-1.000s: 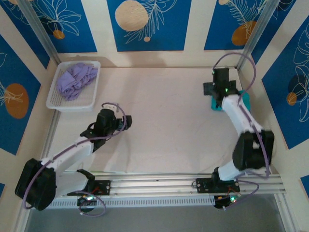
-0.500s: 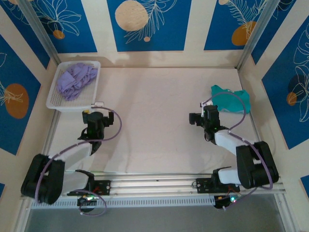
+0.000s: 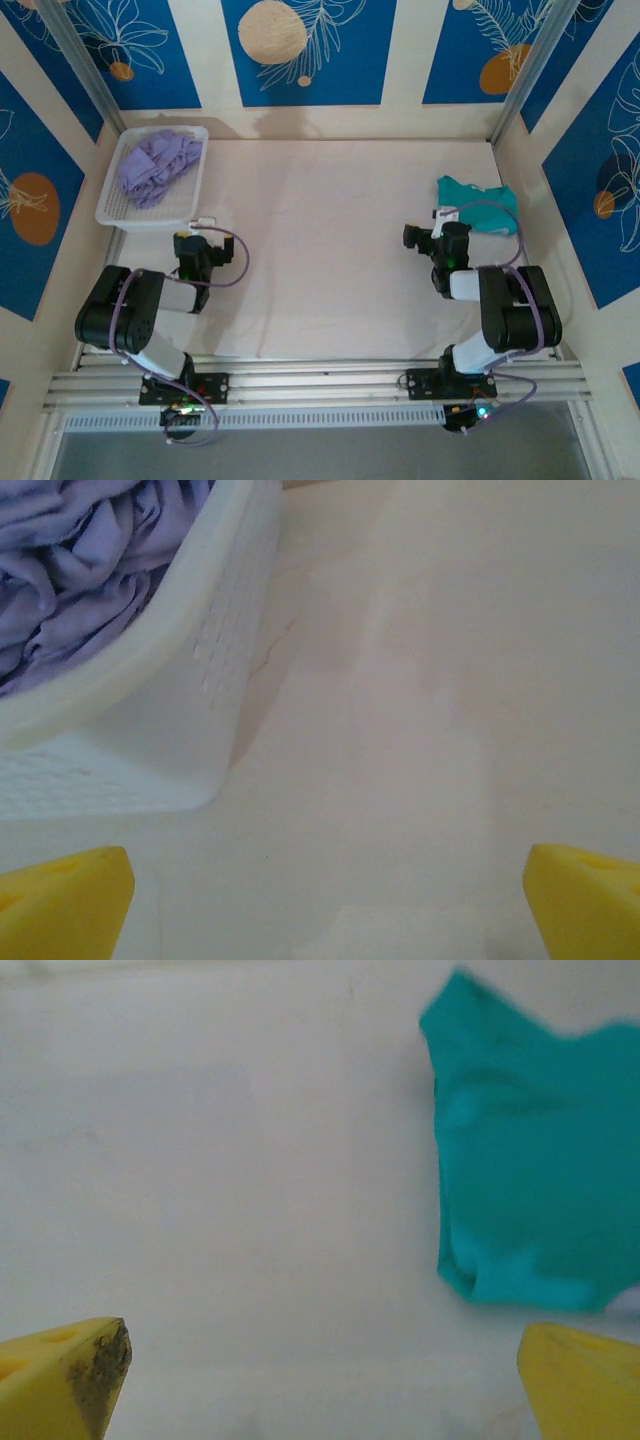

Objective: Fold the inside-out t-shirt

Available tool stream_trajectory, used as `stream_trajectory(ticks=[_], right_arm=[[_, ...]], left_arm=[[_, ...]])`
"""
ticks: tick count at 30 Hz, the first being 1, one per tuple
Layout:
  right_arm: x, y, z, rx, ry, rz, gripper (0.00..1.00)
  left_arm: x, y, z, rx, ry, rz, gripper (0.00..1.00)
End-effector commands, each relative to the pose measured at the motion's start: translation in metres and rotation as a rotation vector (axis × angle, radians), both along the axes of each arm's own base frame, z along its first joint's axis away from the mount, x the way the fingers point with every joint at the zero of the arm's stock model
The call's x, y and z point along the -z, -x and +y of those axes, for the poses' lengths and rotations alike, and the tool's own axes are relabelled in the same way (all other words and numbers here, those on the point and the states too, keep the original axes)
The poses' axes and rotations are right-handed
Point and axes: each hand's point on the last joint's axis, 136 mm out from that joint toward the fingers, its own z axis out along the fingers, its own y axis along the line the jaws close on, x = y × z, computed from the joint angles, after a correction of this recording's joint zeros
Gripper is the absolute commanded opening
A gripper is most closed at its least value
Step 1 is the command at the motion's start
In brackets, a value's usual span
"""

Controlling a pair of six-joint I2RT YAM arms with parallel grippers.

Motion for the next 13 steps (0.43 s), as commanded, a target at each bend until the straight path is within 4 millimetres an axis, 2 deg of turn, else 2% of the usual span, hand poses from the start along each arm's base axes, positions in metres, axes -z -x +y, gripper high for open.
stream_trajectory(ticks=[1,13], right_arm=[[-0.0251,-0.0101,0.0111,-0.047,-0.019,-0.112,0.99],[-0.0244,-0.0101,0.0130,-0.058,-0.019,-0.107,0.99]], left_arm=[[-0.0213,-0.0089,-0.0034,0.030,0.020,-0.091,1.00],[-0.0202,-0.0093,-0.0005,0.010,0.021,-0.082,1.00]])
